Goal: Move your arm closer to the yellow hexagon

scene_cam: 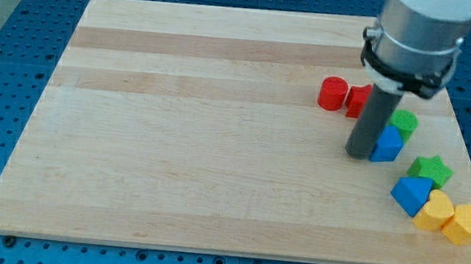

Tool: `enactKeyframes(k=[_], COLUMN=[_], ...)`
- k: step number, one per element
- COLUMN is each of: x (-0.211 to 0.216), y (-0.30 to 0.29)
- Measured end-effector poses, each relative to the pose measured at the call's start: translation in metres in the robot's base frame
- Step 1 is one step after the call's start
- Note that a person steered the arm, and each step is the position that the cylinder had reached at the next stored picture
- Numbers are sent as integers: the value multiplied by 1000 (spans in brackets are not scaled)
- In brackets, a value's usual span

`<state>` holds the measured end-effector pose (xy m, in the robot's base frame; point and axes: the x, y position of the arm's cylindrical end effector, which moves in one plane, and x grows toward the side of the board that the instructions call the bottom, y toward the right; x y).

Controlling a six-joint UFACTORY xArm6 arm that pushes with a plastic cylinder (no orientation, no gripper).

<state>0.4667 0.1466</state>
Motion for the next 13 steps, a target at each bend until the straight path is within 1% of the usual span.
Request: enactKeyframes(k=[2, 4, 5, 6, 7, 8, 9, 10, 12, 13], x=[-73, -72, -62, -30, 11, 65, 110, 145, 151, 151], y=[-7, -10, -12, -27, -48, -58, -41, -6, 96, 113])
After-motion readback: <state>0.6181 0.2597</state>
